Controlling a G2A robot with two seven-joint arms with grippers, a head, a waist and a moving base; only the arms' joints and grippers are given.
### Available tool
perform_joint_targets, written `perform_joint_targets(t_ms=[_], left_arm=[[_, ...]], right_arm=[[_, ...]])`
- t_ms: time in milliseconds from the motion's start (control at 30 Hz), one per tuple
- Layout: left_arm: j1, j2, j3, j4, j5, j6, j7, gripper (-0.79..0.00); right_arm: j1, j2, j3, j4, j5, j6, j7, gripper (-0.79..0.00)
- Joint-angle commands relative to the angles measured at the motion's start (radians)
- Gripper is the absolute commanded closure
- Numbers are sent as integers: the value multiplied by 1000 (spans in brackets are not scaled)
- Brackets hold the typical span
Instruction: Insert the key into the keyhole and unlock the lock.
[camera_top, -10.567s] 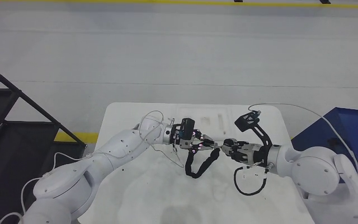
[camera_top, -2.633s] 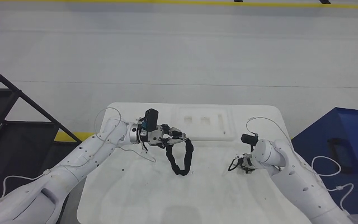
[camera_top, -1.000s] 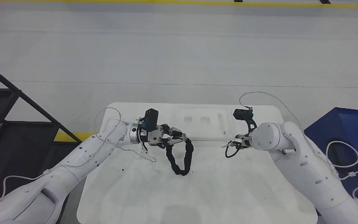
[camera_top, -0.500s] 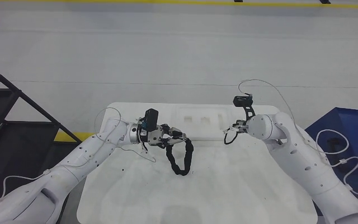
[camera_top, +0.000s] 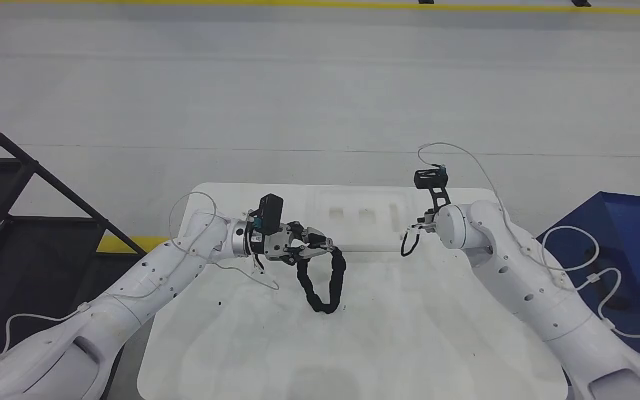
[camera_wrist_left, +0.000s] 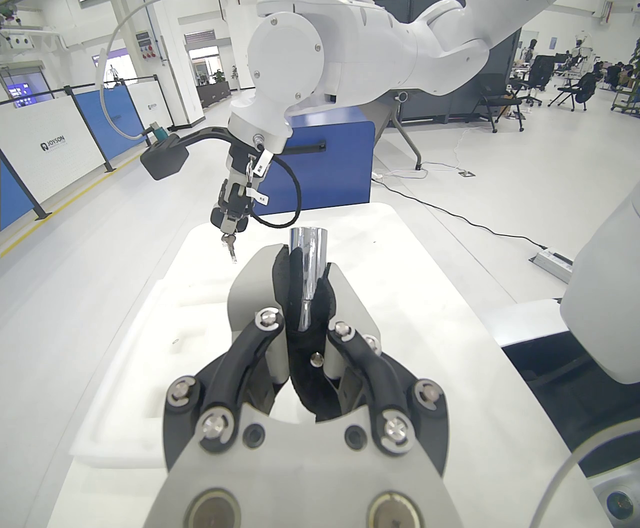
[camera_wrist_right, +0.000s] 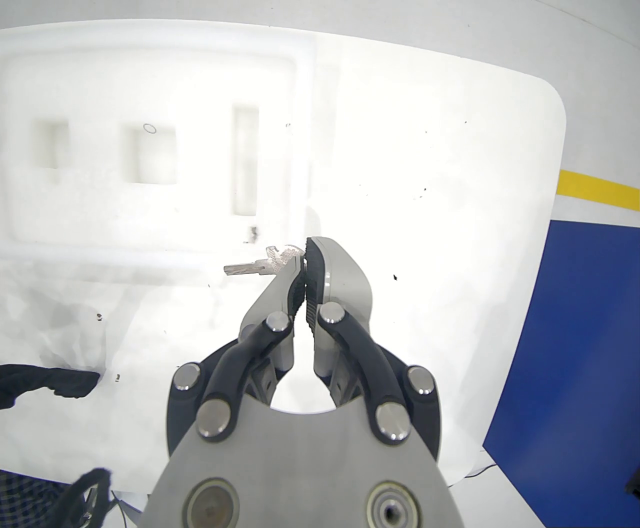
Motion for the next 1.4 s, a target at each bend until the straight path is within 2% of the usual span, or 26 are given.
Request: perform_joint_targets(t_ms=[0, 300, 500, 767, 900, 1000, 1133, 1367], left_arm=[[0, 0, 0, 0, 0, 0, 0, 0], [0, 0, 0, 0, 0, 0, 0, 0], [0, 0, 0, 0, 0, 0, 0, 0], [0, 0, 0, 0, 0, 0, 0, 0], [0, 0, 0, 0, 0, 0, 0, 0], [0, 0, 0, 0, 0, 0, 0, 0], [0, 0, 0, 0, 0, 0, 0, 0], [0, 0, 0, 0, 0, 0, 0, 0]], right_arm=[[0, 0, 0, 0, 0, 0, 0, 0], [-7, 0, 2, 4, -3, 0, -13, 0], [-33, -4, -54, -18, -215, 44, -11, 0], [-72, -20, -81, -54, -341, 61, -76, 0], [-77, -28, -94, -48, -417, 37, -82, 0], [-79, -39, -99, -49, -434, 23, -97, 0], [-80, -54, -89, -46, -356, -51, -100, 0], [-57, -86, -90, 34, -308, -91, -98, 0]])
